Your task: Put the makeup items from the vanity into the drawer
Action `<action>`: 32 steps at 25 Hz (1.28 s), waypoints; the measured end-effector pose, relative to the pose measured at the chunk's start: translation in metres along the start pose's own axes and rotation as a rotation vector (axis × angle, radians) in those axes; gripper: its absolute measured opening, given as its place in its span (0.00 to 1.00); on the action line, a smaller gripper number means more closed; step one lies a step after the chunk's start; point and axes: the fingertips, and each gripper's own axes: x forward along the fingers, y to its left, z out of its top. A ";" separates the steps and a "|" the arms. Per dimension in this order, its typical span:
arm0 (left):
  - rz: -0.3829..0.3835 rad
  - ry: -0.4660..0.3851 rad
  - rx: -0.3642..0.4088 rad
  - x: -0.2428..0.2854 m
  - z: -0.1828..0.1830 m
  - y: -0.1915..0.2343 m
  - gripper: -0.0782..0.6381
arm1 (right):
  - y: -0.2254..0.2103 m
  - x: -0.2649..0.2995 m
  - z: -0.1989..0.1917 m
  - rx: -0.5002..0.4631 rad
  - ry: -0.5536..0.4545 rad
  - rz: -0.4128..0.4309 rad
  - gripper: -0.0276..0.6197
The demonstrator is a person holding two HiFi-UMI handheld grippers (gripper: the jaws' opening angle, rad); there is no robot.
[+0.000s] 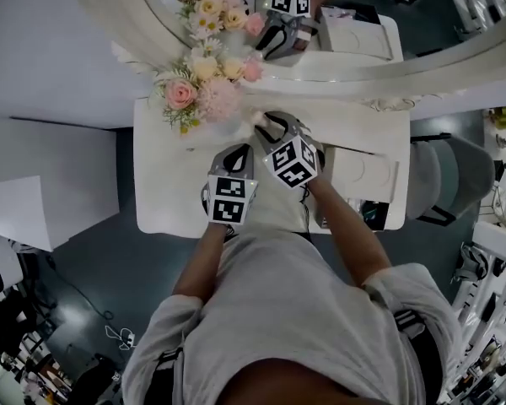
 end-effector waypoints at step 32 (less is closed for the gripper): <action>-0.498 0.212 0.583 -0.018 -0.051 -0.240 0.11 | -0.003 -0.229 -0.122 0.423 -0.115 -0.110 0.27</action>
